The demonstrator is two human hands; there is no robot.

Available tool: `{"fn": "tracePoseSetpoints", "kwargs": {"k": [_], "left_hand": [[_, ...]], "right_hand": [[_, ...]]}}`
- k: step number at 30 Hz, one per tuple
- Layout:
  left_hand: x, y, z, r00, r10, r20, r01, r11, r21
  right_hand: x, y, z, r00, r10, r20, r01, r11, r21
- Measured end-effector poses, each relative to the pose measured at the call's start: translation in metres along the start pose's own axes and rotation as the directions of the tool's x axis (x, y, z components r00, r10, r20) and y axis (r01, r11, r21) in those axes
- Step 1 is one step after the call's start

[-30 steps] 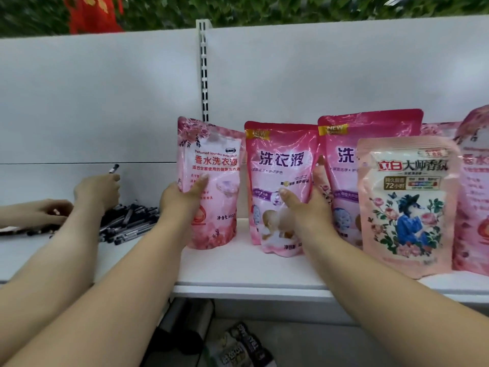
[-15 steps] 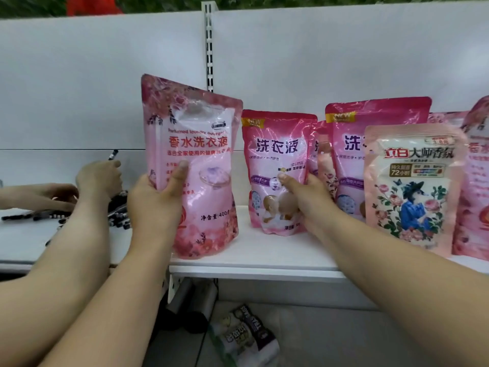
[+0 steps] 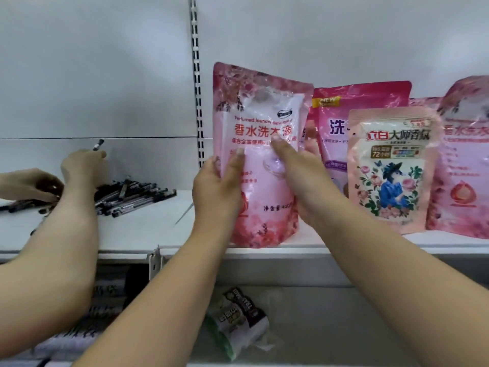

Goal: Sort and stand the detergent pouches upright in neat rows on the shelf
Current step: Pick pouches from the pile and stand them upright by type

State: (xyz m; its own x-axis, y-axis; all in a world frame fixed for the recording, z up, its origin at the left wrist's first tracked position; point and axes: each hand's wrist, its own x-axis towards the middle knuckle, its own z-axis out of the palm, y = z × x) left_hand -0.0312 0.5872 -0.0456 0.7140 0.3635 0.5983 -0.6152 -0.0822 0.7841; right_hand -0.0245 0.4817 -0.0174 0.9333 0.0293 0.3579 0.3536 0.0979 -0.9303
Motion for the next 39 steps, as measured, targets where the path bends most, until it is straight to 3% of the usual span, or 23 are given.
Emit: {"fn": "tracePoseSetpoints", "kwargs": {"k": [2, 6, 10, 14, 16, 18, 25, 31, 35, 39], "left_hand": [[-0.001, -0.003, 0.01, 0.999, 0.024, 0.037, -0.025, 1.0, 0.01], [0.01, -0.005, 0.01, 0.996, 0.004, 0.094, 0.0, 0.999, -0.042], [0.017, -0.002, 0.009, 0.983, -0.005, 0.181, 0.026, 0.993, -0.115], [0.013, -0.009, 0.002, 0.919, -0.084, 0.384, 0.074, 0.996, 0.039], [0.011, -0.01, -0.008, 0.833, -0.164, 0.528, 0.08, 0.981, 0.179], [0.011, -0.011, -0.017, 0.789, -0.207, 0.579, 0.053, 0.961, 0.271], [0.008, -0.021, -0.014, 0.838, -0.18, 0.514, 0.007, 0.947, 0.321], [0.008, -0.03, -0.014, 0.859, -0.171, 0.483, -0.019, 0.932, 0.362], [0.005, -0.024, -0.013, 0.862, -0.229, 0.451, 0.003, 0.894, 0.447], [-0.002, -0.01, -0.014, 0.852, -0.338, 0.4, 0.061, 0.823, 0.565]], "right_hand": [[0.009, -0.006, -0.012, 0.994, 0.027, -0.105, -0.02, 0.998, 0.061], [0.017, -0.014, -0.025, 0.998, 0.051, 0.02, -0.054, 0.975, 0.215], [0.023, -0.019, -0.021, 0.999, -0.034, -0.04, 0.043, 0.963, 0.267], [0.022, 0.0, -0.023, 0.99, -0.103, -0.099, 0.111, 0.99, 0.082], [0.013, 0.011, -0.029, 0.999, -0.038, 0.012, 0.038, 0.999, -0.032], [-0.003, 0.021, -0.034, 0.987, 0.07, 0.143, -0.05, 0.989, -0.138], [-0.008, 0.031, -0.039, 0.983, 0.117, 0.138, -0.11, 0.992, -0.057], [-0.015, 0.03, -0.042, 0.984, 0.126, 0.128, -0.112, 0.987, -0.111], [-0.019, 0.03, -0.039, 0.997, 0.073, 0.02, -0.063, 0.949, -0.309], [-0.035, 0.025, -0.046, 0.997, -0.075, -0.014, 0.051, 0.798, -0.601]]}}
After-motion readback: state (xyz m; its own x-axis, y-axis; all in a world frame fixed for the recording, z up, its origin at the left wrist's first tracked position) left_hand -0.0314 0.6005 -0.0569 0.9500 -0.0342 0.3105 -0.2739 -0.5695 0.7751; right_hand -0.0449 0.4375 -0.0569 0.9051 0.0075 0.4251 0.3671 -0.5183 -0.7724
